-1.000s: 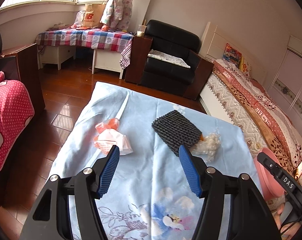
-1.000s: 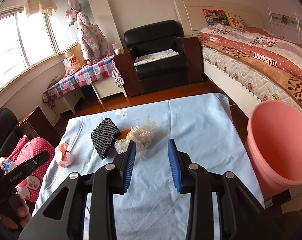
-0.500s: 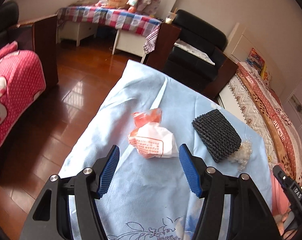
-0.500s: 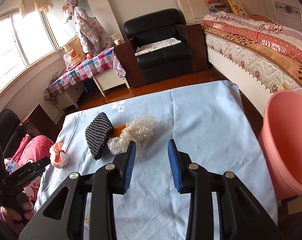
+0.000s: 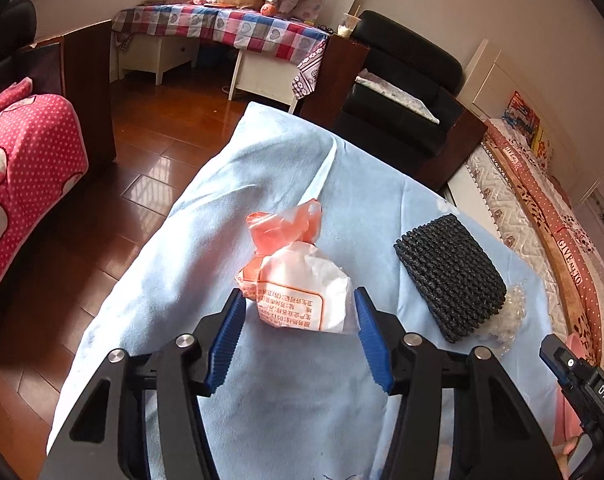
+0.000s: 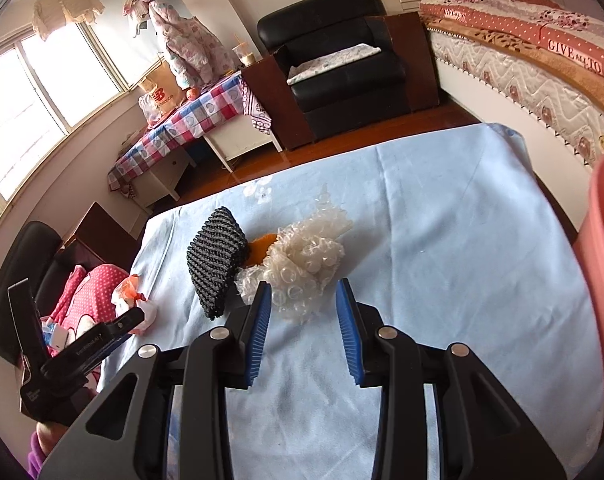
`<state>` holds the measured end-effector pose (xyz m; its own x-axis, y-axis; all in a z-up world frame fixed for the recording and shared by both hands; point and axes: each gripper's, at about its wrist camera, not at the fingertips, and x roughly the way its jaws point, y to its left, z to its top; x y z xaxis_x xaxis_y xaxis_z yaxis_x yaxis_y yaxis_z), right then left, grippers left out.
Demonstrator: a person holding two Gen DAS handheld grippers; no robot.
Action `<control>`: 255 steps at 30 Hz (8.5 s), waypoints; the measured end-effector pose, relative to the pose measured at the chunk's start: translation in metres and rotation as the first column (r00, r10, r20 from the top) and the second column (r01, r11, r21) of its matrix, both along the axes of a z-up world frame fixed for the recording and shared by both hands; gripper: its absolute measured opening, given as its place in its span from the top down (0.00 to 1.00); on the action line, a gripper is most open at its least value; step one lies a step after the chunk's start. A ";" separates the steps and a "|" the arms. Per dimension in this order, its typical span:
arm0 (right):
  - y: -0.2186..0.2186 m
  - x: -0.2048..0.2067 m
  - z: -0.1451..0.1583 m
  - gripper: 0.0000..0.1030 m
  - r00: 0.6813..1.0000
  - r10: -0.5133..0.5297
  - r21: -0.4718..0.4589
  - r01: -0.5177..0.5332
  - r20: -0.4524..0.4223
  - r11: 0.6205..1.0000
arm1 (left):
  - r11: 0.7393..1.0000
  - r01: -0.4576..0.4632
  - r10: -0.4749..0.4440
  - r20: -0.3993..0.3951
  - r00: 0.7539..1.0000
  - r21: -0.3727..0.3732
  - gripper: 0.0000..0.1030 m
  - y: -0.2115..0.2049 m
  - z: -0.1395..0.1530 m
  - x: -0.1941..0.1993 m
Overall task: Collect trash
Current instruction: 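Grasp the orange-and-white wrapper with the left tool while the right tool grasps the bubble wrap, then lift both items and carry them over the pink bucket, then open the left tool to drop the wrapper while the right tool releases the bubble wrap, then move both open tools back over the black mesh pad on the table, then close the left tool on the black mesh pad and lift it, then lower the right tool onto the orange crust piece and close on it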
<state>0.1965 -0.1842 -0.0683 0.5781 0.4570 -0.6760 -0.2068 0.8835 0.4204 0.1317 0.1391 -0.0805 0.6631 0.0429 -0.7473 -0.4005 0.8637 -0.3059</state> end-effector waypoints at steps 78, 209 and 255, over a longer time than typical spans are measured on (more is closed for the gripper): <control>-0.226 -0.088 0.028 0.75 0.943 -0.306 -0.145 0.323 0.131 0.935 | 0.805 0.566 -0.583 0.058 0.811 0.179 0.63 -0.327 0.069 0.004; 0.007 0.021 0.016 0.63 0.992 0.116 0.009 -0.116 -0.051 0.993 | 0.999 0.019 -0.018 0.033 0.999 -0.045 0.92 -0.066 0.015 0.051; 0.029 0.048 -0.021 0.62 0.985 0.031 -0.010 -0.033 -0.172 0.999 | 0.995 0.059 -0.052 0.101 0.994 -0.077 0.91 -0.030 0.017 -0.002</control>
<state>0.2444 -0.1550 -0.0897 0.4381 0.4640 -0.7699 -0.1607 0.8831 0.4408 0.1296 0.1086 -0.0639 0.7338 -0.0530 -0.6773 -0.3169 0.8551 -0.4103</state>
